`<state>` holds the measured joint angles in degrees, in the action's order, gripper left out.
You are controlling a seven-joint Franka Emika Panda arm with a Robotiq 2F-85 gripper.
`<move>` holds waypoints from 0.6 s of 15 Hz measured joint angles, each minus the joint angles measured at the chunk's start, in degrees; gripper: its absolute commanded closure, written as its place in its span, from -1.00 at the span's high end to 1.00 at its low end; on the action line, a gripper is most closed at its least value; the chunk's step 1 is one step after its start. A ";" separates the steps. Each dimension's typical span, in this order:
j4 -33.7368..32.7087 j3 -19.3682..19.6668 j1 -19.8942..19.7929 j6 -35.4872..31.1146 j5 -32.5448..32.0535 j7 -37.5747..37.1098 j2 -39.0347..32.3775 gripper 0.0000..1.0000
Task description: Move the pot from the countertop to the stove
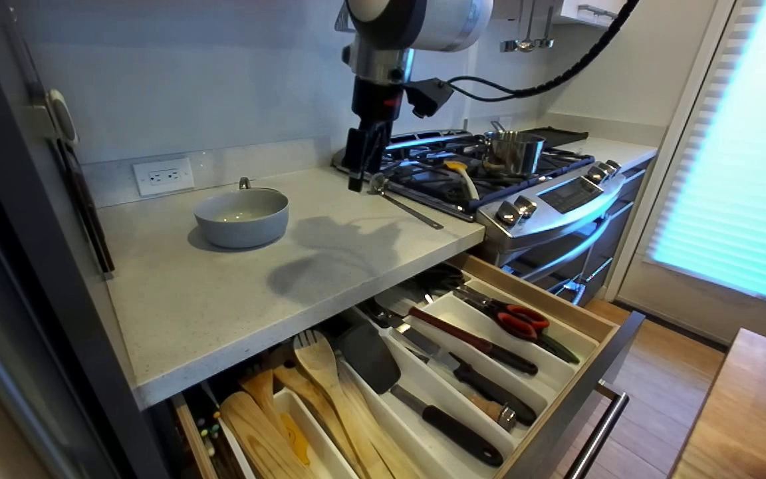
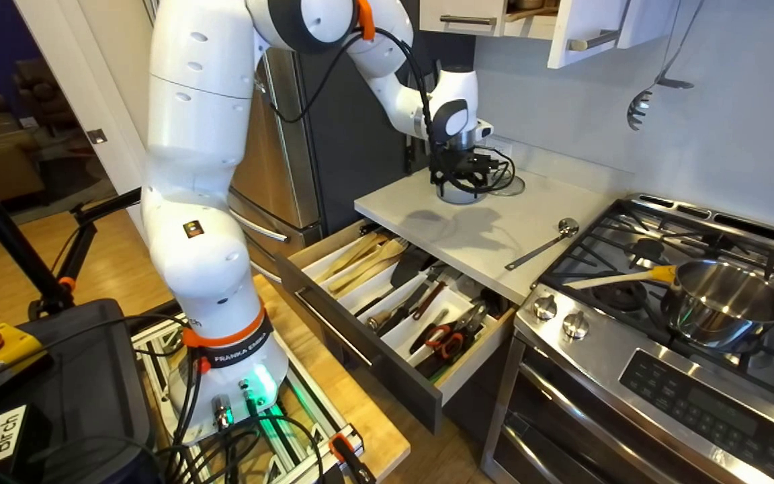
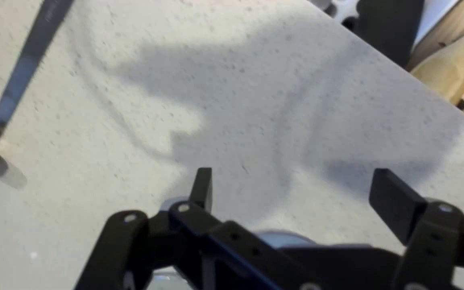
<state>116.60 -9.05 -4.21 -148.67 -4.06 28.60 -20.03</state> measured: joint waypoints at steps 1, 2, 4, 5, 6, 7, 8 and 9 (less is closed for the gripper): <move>2.58 -0.57 1.53 -2.79 0.00 -1.23 2.22 1.00; 5.16 -1.06 3.04 -5.69 0.00 -2.93 4.47 1.00; 10.56 -1.92 5.94 -11.28 0.00 -6.71 9.24 1.00; 13.32 -2.35 7.11 -13.60 0.02 -8.14 11.71 1.00; 16.33 -2.80 8.05 -15.74 0.24 -9.11 14.39 1.00; 19.63 -3.46 8.52 -17.73 1.01 -9.36 17.36 1.00; 22.82 -4.10 8.64 -19.64 2.51 -9.15 20.21 1.00; 26.26 -4.49 8.80 -21.91 4.69 -8.22 23.15 1.00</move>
<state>142.86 -13.53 4.59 -170.57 0.63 20.39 3.11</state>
